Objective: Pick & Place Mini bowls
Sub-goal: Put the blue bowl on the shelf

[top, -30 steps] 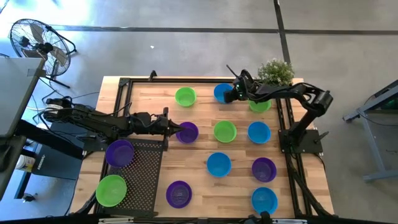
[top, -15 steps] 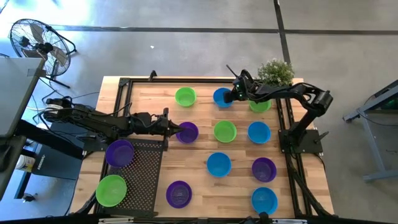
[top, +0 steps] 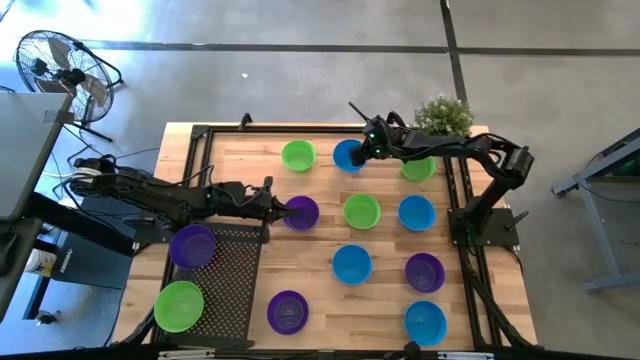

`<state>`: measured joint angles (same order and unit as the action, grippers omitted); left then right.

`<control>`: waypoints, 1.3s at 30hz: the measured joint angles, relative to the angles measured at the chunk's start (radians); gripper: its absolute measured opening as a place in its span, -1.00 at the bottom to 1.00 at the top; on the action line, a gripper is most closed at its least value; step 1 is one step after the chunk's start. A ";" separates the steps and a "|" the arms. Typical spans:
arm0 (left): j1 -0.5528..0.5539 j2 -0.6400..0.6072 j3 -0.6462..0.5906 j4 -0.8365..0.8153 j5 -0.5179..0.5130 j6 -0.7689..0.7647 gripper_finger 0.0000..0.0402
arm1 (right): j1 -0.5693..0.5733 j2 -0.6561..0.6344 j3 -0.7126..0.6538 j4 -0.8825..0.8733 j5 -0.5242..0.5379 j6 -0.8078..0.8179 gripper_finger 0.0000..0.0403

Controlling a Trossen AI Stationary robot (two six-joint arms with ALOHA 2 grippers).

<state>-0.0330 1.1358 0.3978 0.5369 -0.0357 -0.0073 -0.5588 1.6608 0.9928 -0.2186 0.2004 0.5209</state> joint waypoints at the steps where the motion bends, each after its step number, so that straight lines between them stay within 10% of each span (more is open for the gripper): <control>1: 0.000 0.000 0.008 -0.014 -0.006 0.001 -1.00 | 0.014 0.000 0.024 -0.028 0.009 -0.004 -0.99; 19: 0.000 0.031 0.307 -0.528 -0.204 0.270 -0.31 | 0.335 0.000 0.245 -0.142 0.193 -0.132 -0.99; 39: -0.016 0.287 0.542 -0.758 -0.356 0.423 -0.29 | 0.424 0.000 0.245 -0.059 0.168 -0.196 -0.99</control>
<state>-0.0488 1.4225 0.9395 -0.2214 -0.3918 0.4161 -0.1352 1.6604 1.2378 -0.2776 0.3687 0.3253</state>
